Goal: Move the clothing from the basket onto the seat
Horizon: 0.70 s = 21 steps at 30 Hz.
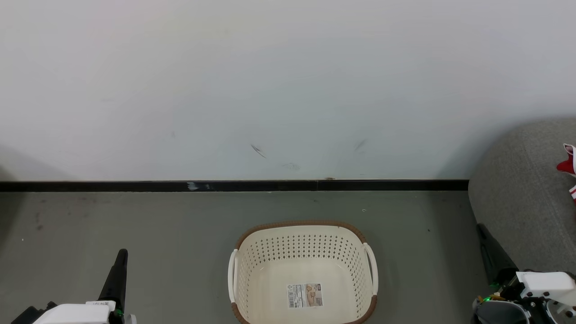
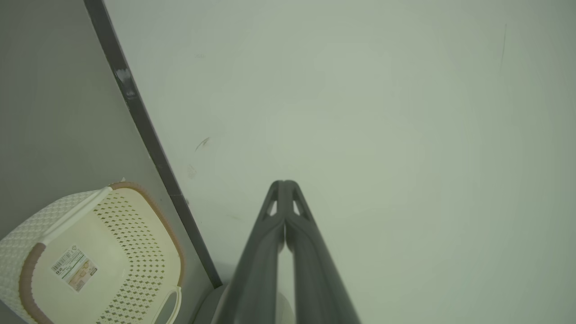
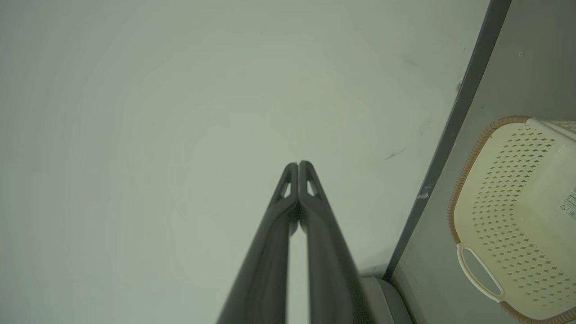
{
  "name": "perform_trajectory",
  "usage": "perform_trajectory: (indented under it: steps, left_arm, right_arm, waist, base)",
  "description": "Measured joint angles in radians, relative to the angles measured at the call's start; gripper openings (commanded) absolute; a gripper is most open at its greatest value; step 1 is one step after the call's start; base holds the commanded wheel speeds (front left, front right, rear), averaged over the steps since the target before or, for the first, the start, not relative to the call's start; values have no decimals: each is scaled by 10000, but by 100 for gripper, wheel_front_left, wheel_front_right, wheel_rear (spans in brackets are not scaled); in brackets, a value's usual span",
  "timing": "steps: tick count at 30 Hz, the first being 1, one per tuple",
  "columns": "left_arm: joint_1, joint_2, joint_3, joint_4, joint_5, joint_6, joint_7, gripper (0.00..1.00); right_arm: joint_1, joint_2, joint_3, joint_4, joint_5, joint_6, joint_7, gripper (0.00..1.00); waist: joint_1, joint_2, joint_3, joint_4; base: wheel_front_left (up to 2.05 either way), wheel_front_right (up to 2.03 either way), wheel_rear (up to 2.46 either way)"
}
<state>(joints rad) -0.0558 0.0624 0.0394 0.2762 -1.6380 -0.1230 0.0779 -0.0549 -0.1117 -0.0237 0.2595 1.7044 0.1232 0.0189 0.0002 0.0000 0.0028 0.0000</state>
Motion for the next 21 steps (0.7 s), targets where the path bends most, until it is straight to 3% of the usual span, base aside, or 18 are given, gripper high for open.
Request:
perform_trajectory:
  steps: [21]
  left_arm:
    - [-29,-8,15,12,0,0,0,0]
  right_arm:
    - [-6,19,-33,6,-17,0,2,0]
  waist:
    - [0,0,0,0]
  base:
    - [0,0,0]
